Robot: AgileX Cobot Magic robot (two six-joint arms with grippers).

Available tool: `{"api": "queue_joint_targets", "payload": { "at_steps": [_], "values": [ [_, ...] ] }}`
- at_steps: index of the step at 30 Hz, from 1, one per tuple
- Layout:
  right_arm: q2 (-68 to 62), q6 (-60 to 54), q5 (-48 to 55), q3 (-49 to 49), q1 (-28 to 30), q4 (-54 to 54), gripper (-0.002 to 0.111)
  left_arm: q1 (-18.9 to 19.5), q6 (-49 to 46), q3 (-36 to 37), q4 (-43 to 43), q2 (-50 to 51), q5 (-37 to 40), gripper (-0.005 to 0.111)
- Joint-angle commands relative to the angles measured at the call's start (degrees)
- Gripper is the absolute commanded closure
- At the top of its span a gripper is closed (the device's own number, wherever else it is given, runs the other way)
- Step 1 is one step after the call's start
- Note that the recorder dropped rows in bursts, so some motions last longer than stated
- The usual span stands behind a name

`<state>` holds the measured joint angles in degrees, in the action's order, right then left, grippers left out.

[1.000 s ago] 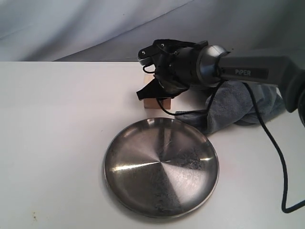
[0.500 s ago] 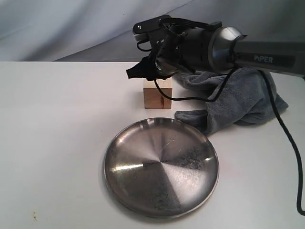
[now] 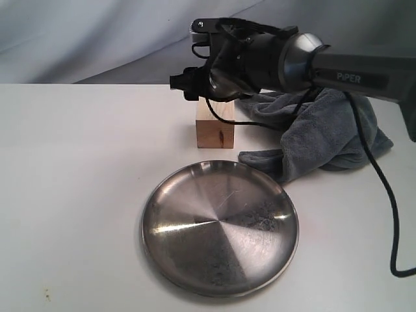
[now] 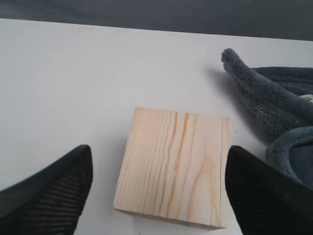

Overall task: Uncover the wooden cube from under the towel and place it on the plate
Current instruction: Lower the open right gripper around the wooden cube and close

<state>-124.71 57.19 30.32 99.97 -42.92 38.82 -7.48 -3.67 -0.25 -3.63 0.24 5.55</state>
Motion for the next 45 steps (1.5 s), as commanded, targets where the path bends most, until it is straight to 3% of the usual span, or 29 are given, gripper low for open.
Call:
{"api": "queue_joint_targets", "payload": {
  "at_steps": [1,7,20,30,39,45],
  "values": [
    [-2.9,-16.9,7.1,8.4,2.4,-17.5,0.039,0.1,0.1,0.3,-0.1,-0.2,-0.6,0.107],
    [-6.6,-25.8,15.8,16.6,4.3,-25.0,0.039,0.1,0.1,0.3,-0.1,-0.2,-0.6,0.107],
    [-9.1,-31.3,15.5,17.5,5.1,-31.5,0.039,0.1,0.1,0.3,-0.1,-0.2,-0.6,0.107],
    [-9.5,-31.7,15.2,17.5,4.8,-27.9,0.038,0.1,0.1,0.3,-0.1,-0.2,-0.6,0.107],
    [-9.5,-30.8,12.2,17.5,4.7,-26.4,0.03,0.1,0.1,0.3,-0.1,-0.2,-0.6,0.107],
    [-10.2,-30.4,12.2,17.5,4.7,-26.0,0.009,0.1,0.1,0.3,-0.1,-0.2,-0.6,0.107]
  ]
}}
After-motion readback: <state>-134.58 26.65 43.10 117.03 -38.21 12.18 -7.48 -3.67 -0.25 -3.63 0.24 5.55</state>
